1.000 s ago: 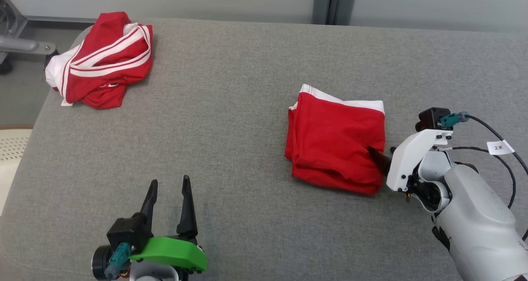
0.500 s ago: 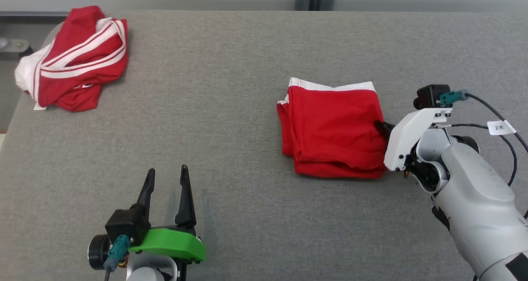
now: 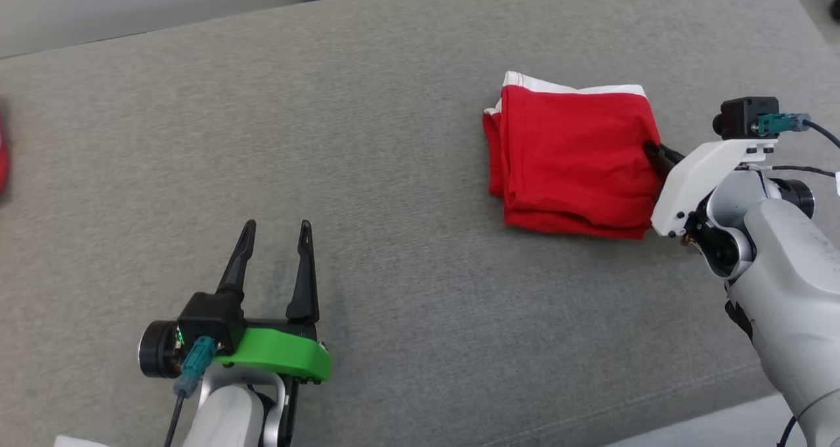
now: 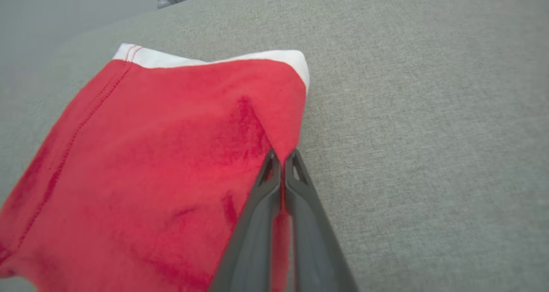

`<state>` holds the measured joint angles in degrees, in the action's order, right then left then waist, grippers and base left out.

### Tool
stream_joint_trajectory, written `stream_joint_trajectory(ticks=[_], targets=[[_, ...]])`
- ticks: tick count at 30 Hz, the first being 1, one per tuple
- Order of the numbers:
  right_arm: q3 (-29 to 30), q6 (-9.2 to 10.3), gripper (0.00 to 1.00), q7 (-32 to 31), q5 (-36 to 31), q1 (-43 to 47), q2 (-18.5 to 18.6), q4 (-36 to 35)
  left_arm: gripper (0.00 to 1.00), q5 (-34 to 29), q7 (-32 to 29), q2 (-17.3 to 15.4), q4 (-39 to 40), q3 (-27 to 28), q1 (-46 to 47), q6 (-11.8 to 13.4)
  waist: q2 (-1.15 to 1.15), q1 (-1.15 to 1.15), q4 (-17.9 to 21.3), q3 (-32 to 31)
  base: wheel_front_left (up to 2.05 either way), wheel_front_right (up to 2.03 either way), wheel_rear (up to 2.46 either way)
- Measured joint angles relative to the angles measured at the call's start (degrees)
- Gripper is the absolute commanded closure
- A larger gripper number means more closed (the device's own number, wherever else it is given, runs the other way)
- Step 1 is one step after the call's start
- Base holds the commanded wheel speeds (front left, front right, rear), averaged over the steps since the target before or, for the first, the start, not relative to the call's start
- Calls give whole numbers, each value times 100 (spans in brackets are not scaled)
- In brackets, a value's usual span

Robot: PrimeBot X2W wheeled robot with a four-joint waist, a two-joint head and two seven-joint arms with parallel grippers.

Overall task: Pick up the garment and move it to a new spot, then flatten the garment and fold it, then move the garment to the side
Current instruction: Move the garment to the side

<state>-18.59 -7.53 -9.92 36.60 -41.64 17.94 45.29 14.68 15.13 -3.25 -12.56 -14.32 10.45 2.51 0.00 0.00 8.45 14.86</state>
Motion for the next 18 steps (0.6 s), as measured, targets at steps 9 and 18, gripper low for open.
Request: stream_joint_trajectory(ticks=[9,18], targets=[[-170,0,100,619,-62,-271,-212,338,0,-114,-3,-134,-36,-76,281,-54,0,0,829,436,0,0,0],[-380,0,100,840,-255,-890,49,882,0,-123,-43,-198,65,-105,371,-29,0,0,778,854,0,0,0]])
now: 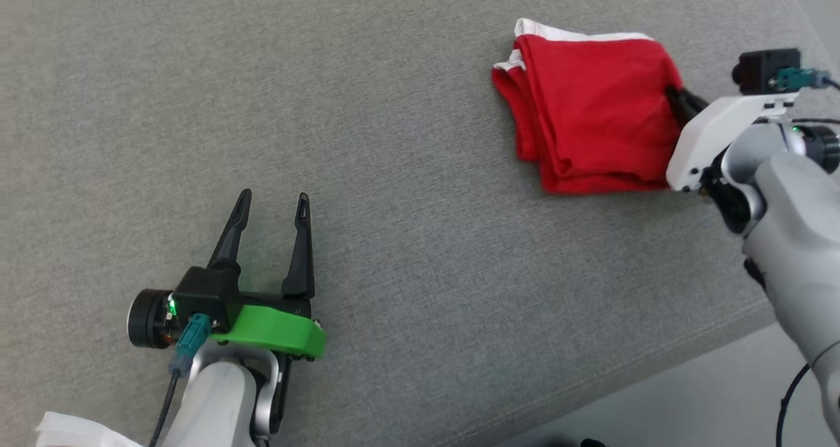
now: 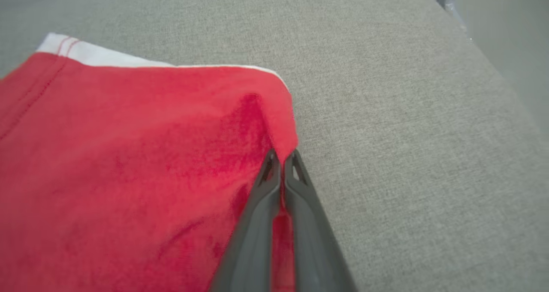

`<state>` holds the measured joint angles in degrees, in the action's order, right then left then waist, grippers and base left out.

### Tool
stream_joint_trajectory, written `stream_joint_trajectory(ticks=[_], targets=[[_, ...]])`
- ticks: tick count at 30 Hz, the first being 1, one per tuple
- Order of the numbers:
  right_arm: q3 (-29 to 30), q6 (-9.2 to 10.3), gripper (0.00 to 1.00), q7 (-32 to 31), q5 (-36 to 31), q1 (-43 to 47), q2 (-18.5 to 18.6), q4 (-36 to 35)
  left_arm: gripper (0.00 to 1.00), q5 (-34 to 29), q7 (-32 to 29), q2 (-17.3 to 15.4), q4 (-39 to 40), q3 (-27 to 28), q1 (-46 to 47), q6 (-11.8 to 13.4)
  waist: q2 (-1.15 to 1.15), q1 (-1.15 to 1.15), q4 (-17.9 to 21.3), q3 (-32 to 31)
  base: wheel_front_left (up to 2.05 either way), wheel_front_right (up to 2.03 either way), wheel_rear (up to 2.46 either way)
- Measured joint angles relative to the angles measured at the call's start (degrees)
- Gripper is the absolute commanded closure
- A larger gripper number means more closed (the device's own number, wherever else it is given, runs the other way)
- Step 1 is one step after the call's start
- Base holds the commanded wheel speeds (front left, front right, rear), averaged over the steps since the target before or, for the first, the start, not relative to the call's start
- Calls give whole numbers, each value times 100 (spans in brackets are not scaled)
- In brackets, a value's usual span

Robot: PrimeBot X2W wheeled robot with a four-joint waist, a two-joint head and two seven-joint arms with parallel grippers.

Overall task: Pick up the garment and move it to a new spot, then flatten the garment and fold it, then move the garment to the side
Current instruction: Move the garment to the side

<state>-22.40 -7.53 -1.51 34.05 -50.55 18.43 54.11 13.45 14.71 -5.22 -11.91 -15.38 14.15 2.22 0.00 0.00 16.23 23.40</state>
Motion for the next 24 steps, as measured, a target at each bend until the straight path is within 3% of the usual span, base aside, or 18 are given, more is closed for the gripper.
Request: stream_joint_trajectory(ticks=[13,23,24], targets=[[88,-1,100,34,-601,-1377,1312,804,0,-67,-60,-104,322,-126,71,56,0,0,-781,382,0,0,0],[422,-1,100,436,-1051,-1839,1797,1616,0,-98,-103,-130,525,-218,98,79,0,0,-1144,749,0,0,0],[460,-1,71,598,-1116,-1860,1823,1664,0,-102,-104,-130,544,-233,102,81,0,0,-1156,764,0,0,0]])
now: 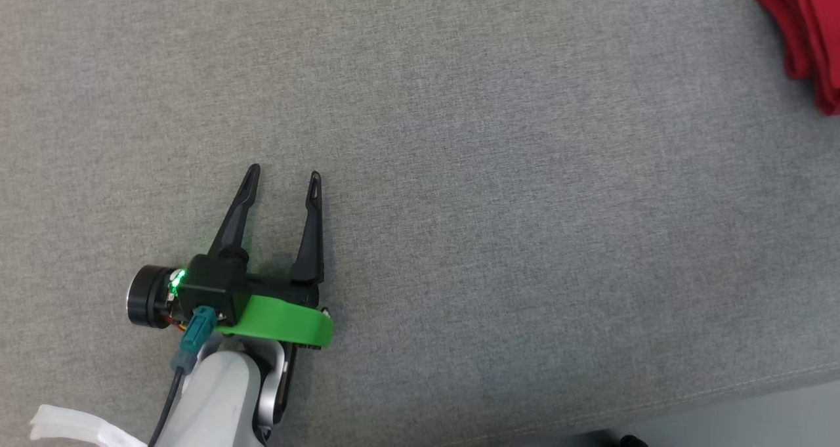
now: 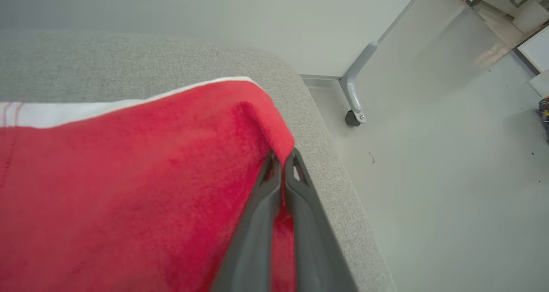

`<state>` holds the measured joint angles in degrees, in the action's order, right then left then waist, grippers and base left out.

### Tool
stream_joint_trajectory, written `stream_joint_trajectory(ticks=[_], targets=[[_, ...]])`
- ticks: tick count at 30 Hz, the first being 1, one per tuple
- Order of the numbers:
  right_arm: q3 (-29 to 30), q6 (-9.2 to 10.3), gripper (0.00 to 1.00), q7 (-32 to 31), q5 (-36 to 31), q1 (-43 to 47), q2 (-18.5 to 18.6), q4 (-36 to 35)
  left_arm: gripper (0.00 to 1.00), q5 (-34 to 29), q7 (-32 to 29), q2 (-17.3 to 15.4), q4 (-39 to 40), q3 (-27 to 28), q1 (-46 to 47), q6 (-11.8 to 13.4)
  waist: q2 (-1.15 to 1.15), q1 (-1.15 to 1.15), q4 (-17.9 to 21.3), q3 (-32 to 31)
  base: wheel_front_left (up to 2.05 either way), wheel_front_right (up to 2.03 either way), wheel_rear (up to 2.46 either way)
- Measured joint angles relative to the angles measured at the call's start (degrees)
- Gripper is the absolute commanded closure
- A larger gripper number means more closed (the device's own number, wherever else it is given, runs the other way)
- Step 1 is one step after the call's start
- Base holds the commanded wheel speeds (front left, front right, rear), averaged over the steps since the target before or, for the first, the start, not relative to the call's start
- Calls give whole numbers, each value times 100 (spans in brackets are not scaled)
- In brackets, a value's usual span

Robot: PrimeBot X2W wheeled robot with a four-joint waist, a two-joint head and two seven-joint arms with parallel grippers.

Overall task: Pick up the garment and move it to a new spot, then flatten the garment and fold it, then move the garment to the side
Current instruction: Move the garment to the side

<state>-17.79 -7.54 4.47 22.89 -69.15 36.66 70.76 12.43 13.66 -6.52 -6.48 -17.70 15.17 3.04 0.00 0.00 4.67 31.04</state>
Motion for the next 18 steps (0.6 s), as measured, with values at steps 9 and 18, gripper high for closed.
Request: stream_joint_trajectory(ticks=[9,18], targets=[[405,1,0,805,-664,-73,-185,255,0,0,-47,-5,1,-70,8,27,0,0,32,-147,0,0,0],[442,1,0,978,-899,-5,-962,166,0,235,13,12,-177,65,-44,30,0,0,112,-584,0,0,0]])
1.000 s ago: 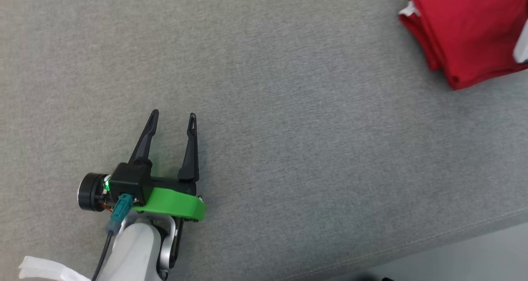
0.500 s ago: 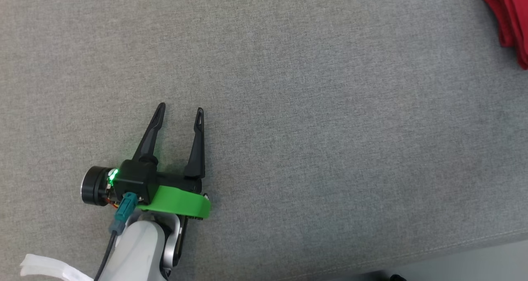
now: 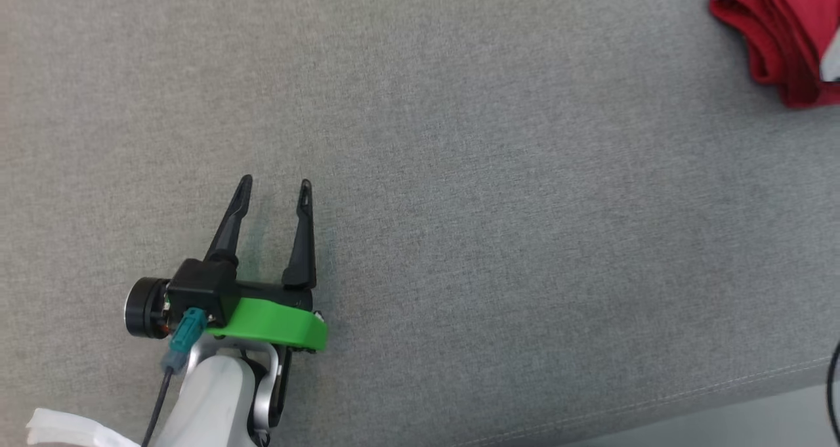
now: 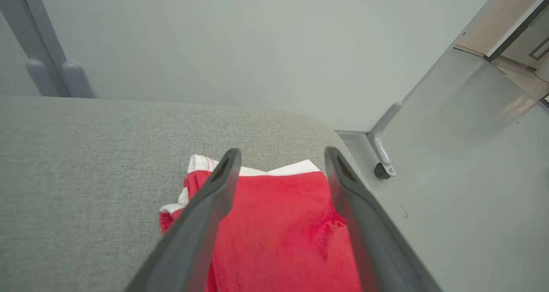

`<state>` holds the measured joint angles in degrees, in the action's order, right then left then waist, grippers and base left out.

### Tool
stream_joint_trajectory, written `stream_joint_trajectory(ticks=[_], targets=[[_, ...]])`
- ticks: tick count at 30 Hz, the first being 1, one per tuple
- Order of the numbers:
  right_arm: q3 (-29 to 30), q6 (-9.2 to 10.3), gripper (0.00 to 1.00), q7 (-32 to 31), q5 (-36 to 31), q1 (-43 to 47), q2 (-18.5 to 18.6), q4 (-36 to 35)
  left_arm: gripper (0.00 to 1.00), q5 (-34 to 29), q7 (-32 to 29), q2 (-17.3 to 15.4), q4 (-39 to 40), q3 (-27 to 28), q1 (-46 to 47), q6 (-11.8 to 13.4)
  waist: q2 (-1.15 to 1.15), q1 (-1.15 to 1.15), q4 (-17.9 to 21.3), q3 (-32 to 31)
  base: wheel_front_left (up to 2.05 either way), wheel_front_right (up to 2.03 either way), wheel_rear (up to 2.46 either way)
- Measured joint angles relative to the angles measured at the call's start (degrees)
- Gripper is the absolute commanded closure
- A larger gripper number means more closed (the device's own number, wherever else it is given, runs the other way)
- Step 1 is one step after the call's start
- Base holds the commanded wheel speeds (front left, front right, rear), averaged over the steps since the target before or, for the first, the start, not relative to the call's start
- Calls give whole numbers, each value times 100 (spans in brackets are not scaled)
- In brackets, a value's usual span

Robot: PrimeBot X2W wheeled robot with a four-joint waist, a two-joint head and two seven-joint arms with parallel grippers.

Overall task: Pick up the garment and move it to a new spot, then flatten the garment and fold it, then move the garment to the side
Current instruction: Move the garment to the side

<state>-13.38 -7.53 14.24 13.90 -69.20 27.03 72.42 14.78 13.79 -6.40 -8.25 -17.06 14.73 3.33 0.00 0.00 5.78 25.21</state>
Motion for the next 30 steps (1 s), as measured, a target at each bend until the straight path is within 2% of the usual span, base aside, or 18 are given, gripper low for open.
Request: stream_joint_trajectory(ticks=[6,10,17,22,30], targets=[[-79,0,0,67,120,414,-620,-564,0,290,88,53,-289,274,-8,26,0,0,32,-475,0,0,0],[-65,0,0,75,246,1004,-956,-1288,0,445,100,108,-500,531,-83,73,0,0,45,-852,0,0,0],[221,0,0,80,87,2622,-1392,-2641,0,648,124,238,-577,980,-539,68,0,0,28,-1546,0,0,0],[645,0,0,80,-216,3889,-1895,-3627,0,631,124,294,-542,1255,-989,68,0,0,-31,-1984,0,0,0],[923,0,0,80,-641,5420,-2402,-4968,0,556,124,337,-364,1336,-1517,36,0,-1,-212,-2298,0,0,0]])
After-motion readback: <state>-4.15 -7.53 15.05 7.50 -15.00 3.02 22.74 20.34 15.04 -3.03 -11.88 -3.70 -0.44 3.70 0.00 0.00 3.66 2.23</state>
